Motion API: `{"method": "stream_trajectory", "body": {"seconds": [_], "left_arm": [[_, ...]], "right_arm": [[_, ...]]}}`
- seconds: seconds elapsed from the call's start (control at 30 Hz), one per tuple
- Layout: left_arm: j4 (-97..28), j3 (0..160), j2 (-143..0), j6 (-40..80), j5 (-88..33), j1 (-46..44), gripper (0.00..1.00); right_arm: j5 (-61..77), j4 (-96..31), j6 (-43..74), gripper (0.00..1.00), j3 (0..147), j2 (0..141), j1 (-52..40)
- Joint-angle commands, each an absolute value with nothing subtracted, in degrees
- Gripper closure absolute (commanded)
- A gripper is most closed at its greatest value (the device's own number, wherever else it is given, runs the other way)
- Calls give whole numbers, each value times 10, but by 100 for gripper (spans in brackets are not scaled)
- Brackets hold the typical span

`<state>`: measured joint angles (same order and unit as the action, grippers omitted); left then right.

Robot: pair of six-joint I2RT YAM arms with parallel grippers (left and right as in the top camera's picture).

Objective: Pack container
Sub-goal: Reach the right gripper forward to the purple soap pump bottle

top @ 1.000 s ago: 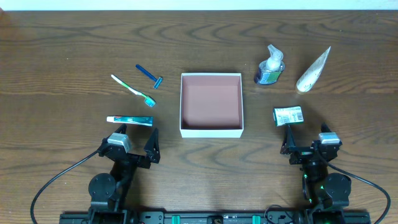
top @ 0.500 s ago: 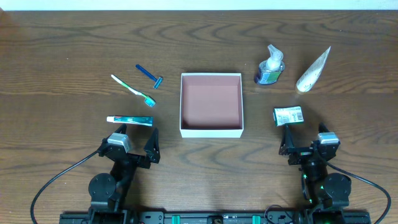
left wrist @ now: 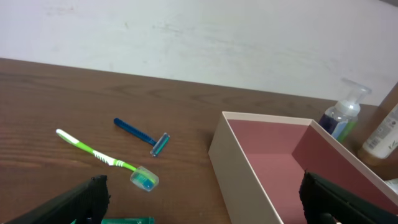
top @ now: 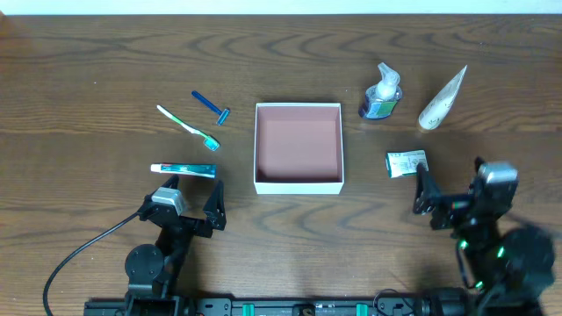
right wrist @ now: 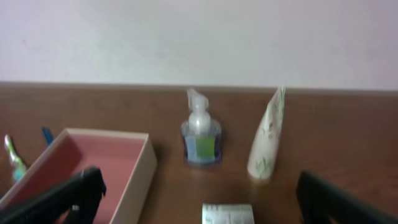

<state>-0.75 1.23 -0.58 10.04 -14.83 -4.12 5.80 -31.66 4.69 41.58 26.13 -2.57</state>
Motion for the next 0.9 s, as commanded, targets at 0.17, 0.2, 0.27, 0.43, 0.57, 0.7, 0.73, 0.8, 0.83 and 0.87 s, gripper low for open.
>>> {"method": "stream_trajectory", "body": {"seconds": [0.17,0.2,0.27,0.43,0.57,0.7,0.73,0.8,0.83,0.87], "left_arm": [[-28,2,-3,92,-154,-38,2],[-28,2,-3,92,-154,-38,2],[-28,2,-3,92,-154,-38,2],[-28,2,-3,92,-154,-38,2],[-28,2,-3,92,-154,-38,2],[-28,2,-3,92,-154,-38,2],[-28,2,-3,92,-154,-38,2],[-28,2,-3,92,-154,-38,2],[-28,2,-3,92,-154,-38,2],[-28,2,-3,92,-154,-38,2]], "right_arm": [[90,-562,27,1,713,539,-30],[102,-592,19,1,744,567,-30],[116,-637,16,1,796,624,-30],[211,-664,-4,1,848,707,-30],[241,-656,-59,1,848,730,-31],[196,-646,-81,1,848,749,-31],[184,-640,-84,1,848,753,-31],[168,-625,-95,1,848,762,-31],[160,-613,-105,1,848,768,-31],[154,-602,-109,1,848,773,-31]]}}
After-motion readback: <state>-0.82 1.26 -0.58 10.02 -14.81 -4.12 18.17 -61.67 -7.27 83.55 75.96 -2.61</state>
